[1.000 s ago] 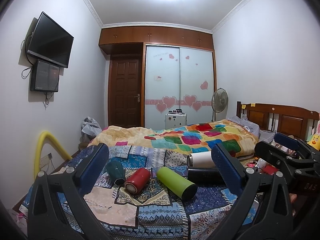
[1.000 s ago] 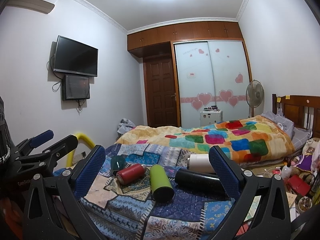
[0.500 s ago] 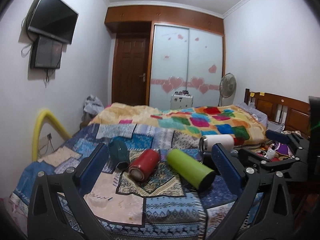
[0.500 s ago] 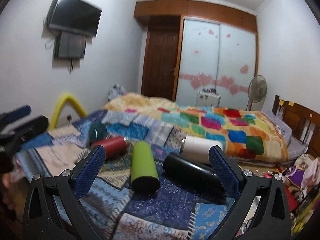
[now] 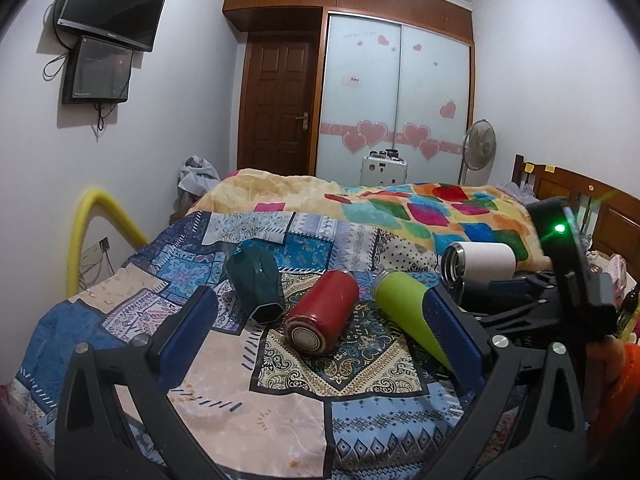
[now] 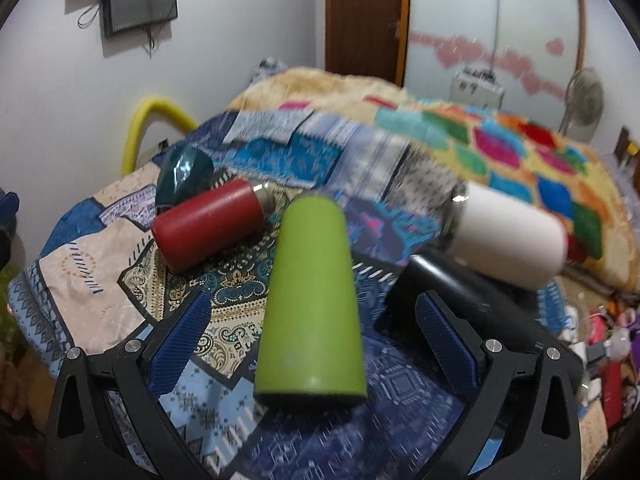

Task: Flip cup upright
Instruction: 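Move the right gripper down toward the lying lime-green bottle, then close the right gripper around the lime-green bottle's body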

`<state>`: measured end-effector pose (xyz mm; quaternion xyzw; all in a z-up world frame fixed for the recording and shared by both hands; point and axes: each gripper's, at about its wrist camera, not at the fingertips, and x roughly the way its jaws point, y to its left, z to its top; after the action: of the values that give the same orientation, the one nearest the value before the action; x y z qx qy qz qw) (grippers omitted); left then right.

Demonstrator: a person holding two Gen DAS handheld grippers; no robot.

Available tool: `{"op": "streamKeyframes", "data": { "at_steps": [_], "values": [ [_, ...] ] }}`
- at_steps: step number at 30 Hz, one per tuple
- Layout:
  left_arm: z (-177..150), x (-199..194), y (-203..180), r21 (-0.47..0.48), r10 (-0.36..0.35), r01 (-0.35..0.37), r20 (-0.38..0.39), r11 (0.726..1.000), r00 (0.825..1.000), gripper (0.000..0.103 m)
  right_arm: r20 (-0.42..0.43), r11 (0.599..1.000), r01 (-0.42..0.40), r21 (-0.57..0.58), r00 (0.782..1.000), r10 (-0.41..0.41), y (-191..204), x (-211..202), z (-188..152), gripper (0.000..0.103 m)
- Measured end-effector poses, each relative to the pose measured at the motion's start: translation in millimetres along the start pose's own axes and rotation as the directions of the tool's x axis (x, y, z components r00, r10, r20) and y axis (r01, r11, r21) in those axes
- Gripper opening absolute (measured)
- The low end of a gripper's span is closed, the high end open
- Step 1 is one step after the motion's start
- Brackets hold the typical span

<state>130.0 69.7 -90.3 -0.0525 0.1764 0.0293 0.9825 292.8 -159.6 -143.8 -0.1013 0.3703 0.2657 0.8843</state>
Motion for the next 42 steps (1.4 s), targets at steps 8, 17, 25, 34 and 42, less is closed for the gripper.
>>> {"op": "streamKeyframes", "data": {
  "at_steps": [8,17,25,34,42],
  "values": [
    [-7.6,14.6,-3.0,0.026,0.006,-0.005,-0.020,1.000,1.000,0.103,-0.143,0.998,-0.035,-0.056,0.989,0.027,5.1,34.1,7.3,0.091],
    [-17.3,14.4,-14.0,0.088,-0.008,0.010,-0.022,0.996,1.000,0.103,-0.281,0.995,-0.056,-0.084,0.959,0.030,8.4,65.4,8.1,0.077],
    [-22.1,17.8,-14.7,0.088,-0.014,0.017,-0.033,0.996,0.999,0.103,-0.277,0.997,-0.070,-0.033,0.959,0.058,-2.0,66.0,10.3,0.064],
    [-22.8,19.9,-13.4,0.073,-0.006,0.009,-0.042,0.997,0.999,0.103,-0.253,0.997,-0.075,-0.035,0.965,0.064,1.0,57.2,5.1,0.062],
    [-16.6,5.4,-18.6,0.073,-0.011,0.013,-0.021,0.997,1.000,0.103,-0.202,0.994,-0.087,-0.067,0.977,0.071,11.4,24.9,-3.2,0.061]
  ]
}}
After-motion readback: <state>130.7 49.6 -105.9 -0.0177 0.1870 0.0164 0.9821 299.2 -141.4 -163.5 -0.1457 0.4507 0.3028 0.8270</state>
